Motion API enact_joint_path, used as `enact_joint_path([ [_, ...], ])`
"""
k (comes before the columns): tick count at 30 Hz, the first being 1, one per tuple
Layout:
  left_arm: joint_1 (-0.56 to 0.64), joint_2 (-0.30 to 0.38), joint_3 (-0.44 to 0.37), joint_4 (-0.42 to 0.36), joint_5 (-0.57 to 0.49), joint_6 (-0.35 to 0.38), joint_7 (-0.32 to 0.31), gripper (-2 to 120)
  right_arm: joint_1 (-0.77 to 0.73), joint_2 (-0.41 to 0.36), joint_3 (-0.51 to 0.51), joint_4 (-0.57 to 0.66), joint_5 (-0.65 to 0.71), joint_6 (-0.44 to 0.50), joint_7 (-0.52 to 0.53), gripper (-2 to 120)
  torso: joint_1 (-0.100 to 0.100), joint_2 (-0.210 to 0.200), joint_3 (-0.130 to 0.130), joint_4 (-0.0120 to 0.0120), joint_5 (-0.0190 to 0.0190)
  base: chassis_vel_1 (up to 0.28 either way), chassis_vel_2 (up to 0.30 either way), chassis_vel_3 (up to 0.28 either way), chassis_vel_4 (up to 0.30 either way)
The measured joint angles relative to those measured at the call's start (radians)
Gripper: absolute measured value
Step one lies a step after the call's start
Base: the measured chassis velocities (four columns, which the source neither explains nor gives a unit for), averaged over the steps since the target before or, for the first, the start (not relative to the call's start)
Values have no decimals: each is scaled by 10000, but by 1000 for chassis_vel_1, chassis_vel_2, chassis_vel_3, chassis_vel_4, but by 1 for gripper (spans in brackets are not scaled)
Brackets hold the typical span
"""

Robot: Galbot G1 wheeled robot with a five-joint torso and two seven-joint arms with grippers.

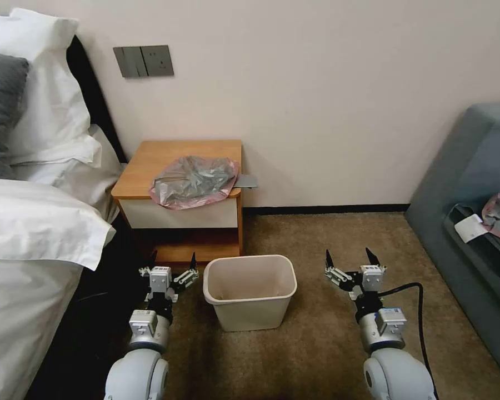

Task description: Pick up the garbage bag from the table and place it over the trash can.

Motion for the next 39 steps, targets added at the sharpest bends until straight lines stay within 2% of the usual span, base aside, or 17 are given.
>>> enact_joint_path([
  [5, 2, 24, -6, 7, -43, -43, 0, 99, -23, 3, 1, 0, 0, 42, 0, 100, 0, 0, 0, 0, 0, 0, 0, 0, 0],
  [9, 56, 215, -83, 62, -385, -405, 2, 98, -251, 85, 39, 54, -46, 390, 0, 100, 0, 0, 0, 1, -1, 0, 0, 0, 0],
  [10, 159, 536, -234, 147, -939, -1006, -3, 99, -659, 234, 106, 168, -143, 958, -2, 100, 0, -1, 0, 1, 0, 0, 0, 0, 0],
  [11, 159, 536, -234, 147, -939, -1006, -3, 99, -659, 234, 106, 168, -143, 958, -2, 100, 0, -1, 0, 1, 0, 0, 0, 0, 0],
  [12, 269, 894, -397, 244, -1560, -1680, -24, 100, -868, 265, 116, 179, -150, 1024, -3, 100, 0, -1, 0, -2, -5, 0, 0, 0, 0],
  [15, 269, 894, -397, 244, -1560, -1680, -24, 100, -868, 265, 116, 179, -150, 1024, -3, 100, 0, -1, 0, -2, -5, 0, 0, 0, 0],
  [16, 474, 1543, -696, 422, -2691, -2896, -73, 100, -1334, 453, 182, 351, -225, 1687, -49, 100, 0, -1, 1, 2, -2, 0, 0, 0, 0],
  [17, 550, 1797, -820, 486, -3127, -3382, -96, 100, -1618, 571, 232, 489, -278, 2100, -93, 100, 0, 0, 0, 1, -1, 0, 0, 0, 0],
  [19, 581, 1917, -872, 511, -3372, -3543, -115, 100, -1836, 657, 269, 576, -317, 2396, -127, 100, 0, 0, 0, 2, 0, 0, 0, 0, 0],
  [21, 551, 1955, -734, 465, -3633, -3270, -167, 100, -2075, 759, 306, 675, -360, 2729, -166, 100, 0, 0, 0, 2, 3, 0, 0, 0, 0],
  [22, 523, 1957, -565, 362, -3783, -2938, -239, 100, -2356, 876, 344, 805, -414, 3130, -220, 100, 0, 0, 0, 1, -10, 0, 0, 0, 0],
  [23, 473, 1951, -452, 266, -3835, -2657, -353, 100, -2655, 988, 409, 933, -468, 3543, -254, 100, 0, 1, 0, -1, -1, 0, 0, 0, 0],
  [27, 374, 1890, -305, 168, -3812, -2323, -482, 100, -2875, 1079, 442, 1051, -513, 3847, -300, 100, 1, 0, 0, -2, -3, 0, 0, 0, 0],
  [31, 305, 1822, -269, 173, -3582, -2218, -522, 100, -2342, 1010, 396, 1371, -512, 3339, -431, 100, 0, 0, 0, -4, 1, 0, 0, 0, 0],
  [32, 284, 1766, -283, 238, -3458, -2216, -527, 100, -1561, 909, 323, 1770, -506, 2785, -579, 100, 0, 0, 0, 7, 1, 0, 0, 0, 0],
  [34, 294, 1697, -329, 342, -3338, -2226, -552, 100, -1257, 874, 288, 1876, -503, 2539, -642, 100, 0, 0, 2, 5, -1, 0, 0, 0, 0],
  [39, 140, 1654, -312, 755, -3025, -2288, -612, 100, -1149, 859, 285, 1903, -499, 2463, -650, 100, 0, -2, 1, -1, 0, 0, 0, 0, 0],
])
